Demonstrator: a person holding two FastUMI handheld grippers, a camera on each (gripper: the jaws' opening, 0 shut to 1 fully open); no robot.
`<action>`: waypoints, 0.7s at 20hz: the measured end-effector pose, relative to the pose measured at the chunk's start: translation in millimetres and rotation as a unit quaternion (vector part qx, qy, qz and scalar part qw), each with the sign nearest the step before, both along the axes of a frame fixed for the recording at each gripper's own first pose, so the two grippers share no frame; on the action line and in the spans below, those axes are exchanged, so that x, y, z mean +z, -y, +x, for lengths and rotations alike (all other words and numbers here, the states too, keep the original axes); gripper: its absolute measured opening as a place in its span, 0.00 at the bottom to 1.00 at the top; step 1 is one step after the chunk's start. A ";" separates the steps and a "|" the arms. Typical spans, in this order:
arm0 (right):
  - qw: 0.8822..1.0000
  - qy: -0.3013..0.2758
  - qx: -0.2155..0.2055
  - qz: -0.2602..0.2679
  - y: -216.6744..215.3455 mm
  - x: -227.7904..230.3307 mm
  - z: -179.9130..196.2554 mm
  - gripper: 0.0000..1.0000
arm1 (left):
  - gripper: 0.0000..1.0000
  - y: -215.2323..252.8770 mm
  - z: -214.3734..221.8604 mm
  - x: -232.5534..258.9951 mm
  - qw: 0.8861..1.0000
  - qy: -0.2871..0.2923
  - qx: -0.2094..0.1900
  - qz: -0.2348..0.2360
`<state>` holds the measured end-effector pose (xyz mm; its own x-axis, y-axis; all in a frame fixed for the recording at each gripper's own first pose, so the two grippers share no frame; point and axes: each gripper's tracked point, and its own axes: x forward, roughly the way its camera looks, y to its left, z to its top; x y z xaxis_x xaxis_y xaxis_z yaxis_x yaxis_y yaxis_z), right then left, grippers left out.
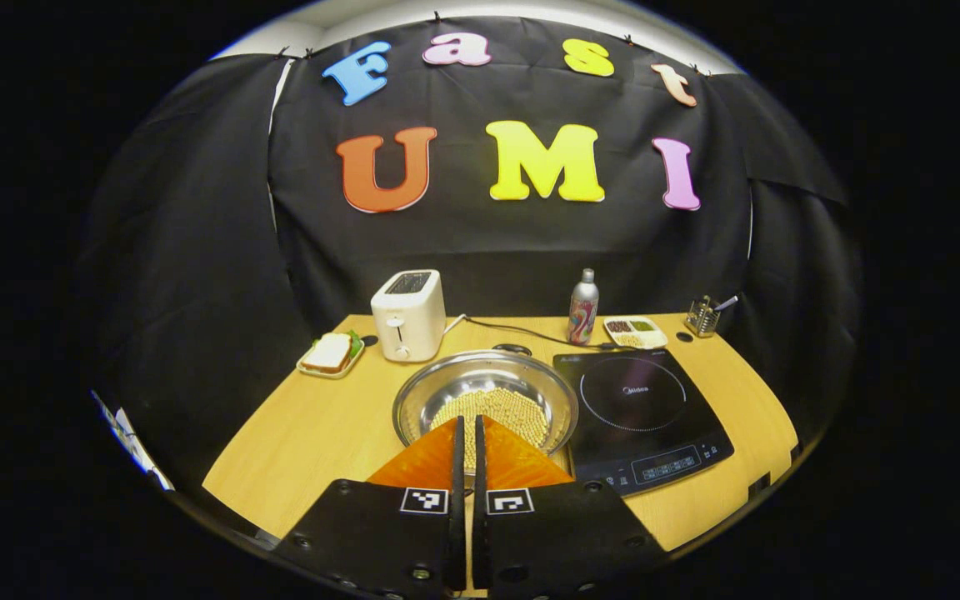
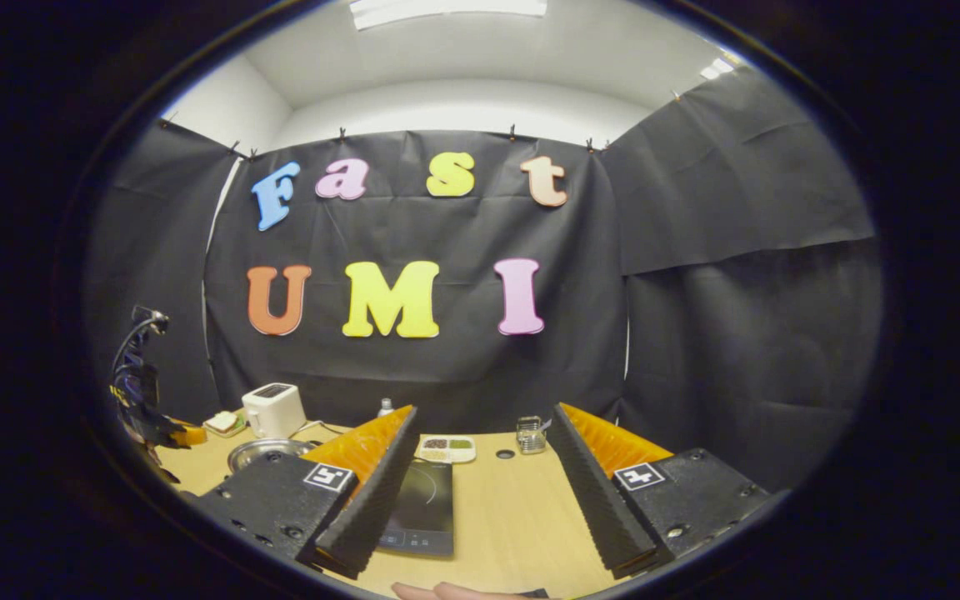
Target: First push the handle of the pot to place it horizontally, then grasp the pot with both hands and set it on the induction cooktop.
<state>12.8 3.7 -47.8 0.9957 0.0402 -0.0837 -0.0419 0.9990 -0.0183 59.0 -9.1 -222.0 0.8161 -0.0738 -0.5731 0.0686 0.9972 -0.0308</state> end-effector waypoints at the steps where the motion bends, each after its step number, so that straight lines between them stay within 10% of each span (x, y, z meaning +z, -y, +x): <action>1: 1.000 -0.002 0.000 -0.002 -0.3 -1.7 1.7 0.96 | 0.02 2.9 -1.0 -13.0 1.000 -0.022 -0.003 -0.006; 14: 1.000 -0.029 0.005 0.003 3.1 -21.7 8.1 0.96 | 0.00 17.1 -4.6 -112.7 0.986 -0.166 -0.011 -0.027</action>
